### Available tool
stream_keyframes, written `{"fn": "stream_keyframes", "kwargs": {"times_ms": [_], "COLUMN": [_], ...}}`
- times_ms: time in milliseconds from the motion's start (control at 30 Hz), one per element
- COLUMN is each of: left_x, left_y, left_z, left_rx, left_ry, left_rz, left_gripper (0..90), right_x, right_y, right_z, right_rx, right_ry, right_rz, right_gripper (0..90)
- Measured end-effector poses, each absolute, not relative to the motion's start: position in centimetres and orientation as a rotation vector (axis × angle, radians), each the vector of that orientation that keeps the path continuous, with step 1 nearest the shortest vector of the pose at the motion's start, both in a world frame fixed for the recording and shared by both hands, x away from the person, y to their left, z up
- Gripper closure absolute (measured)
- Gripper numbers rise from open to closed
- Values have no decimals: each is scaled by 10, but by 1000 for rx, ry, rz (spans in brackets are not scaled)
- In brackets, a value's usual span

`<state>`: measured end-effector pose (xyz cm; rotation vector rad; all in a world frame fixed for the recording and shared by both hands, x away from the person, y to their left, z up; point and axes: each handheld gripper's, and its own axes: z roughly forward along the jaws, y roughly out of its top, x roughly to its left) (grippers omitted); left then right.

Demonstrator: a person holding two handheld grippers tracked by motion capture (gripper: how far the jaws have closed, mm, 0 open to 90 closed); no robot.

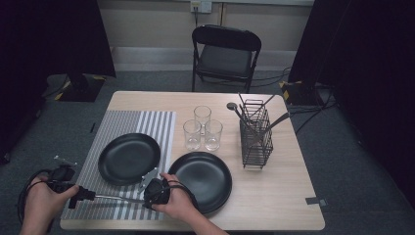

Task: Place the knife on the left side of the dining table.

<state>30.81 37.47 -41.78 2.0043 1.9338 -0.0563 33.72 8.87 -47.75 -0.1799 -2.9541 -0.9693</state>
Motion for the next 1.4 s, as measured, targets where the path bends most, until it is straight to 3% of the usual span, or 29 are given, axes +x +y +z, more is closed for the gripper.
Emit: {"fn": "stream_keyframes", "kwargs": {"times_ms": [267,367,1400], "left_x": [308,308,309], "left_y": [376,376,376], "left_z": [-419,-418,-410], "left_rx": [2002,1993,1959], "left_ry": [1941,1942,1894], "left_rz": [-53,-56,-11], "left_gripper": [573,577,519], "right_x": [337,338,338], "right_y": [86,85,82], "right_z": [-478,-477,-474], "right_rx": [-184,-200,-142], "right_ry": [-2954,-2940,-2949], "right_rz": [-1010,-1033,-1048], "right_gripper": [788,882,900]}}
